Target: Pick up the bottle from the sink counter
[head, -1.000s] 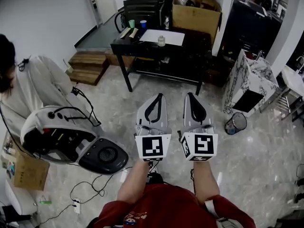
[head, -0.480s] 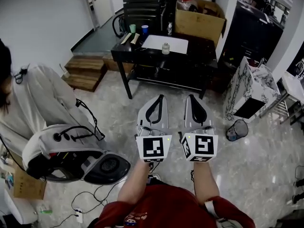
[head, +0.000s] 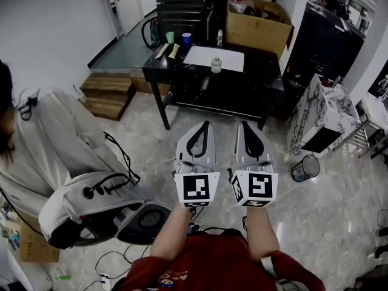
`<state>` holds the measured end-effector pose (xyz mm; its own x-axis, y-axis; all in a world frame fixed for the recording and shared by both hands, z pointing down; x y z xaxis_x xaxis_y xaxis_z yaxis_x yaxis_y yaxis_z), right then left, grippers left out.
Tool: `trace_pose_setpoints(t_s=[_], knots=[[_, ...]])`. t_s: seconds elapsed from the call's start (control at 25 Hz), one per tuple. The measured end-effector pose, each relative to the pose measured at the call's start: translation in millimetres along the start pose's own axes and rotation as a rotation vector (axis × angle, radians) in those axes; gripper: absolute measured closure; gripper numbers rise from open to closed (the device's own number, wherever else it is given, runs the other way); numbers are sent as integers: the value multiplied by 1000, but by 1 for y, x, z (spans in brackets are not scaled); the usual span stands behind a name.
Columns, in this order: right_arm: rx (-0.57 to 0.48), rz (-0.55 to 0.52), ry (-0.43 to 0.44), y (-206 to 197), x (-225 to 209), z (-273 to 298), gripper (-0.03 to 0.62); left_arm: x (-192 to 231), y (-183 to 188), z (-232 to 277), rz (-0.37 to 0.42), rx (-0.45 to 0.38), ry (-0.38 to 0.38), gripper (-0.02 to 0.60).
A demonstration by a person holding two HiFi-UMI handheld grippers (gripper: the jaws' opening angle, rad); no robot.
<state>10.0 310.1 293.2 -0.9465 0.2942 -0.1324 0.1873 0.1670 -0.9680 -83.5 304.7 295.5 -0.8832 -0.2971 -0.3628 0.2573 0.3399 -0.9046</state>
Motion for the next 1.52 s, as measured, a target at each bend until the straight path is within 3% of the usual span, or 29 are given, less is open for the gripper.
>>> trace_pose_setpoints(t_s=[0.52,1.2,1.52], knots=[[12,8,0,-21,-18,47,592,13,-30,44,-4,16,7,578],[15,24,33,-34,-102,155,592,8,-57,175,31,24,40,578],[6,30,53,-27,-139,200,592,5,-53,234,46,15,58,578]])
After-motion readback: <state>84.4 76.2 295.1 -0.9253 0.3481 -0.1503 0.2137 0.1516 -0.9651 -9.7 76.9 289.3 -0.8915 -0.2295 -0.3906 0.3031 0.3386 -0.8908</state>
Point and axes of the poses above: the fingertips, and each gripper's own axes: z forward along the fingers, x to its left, y out of its top, the point moved 1 cm from there along -z, backward along the fingers, and after that the axes turned 12 degrees about z, right-handed, at the moved point
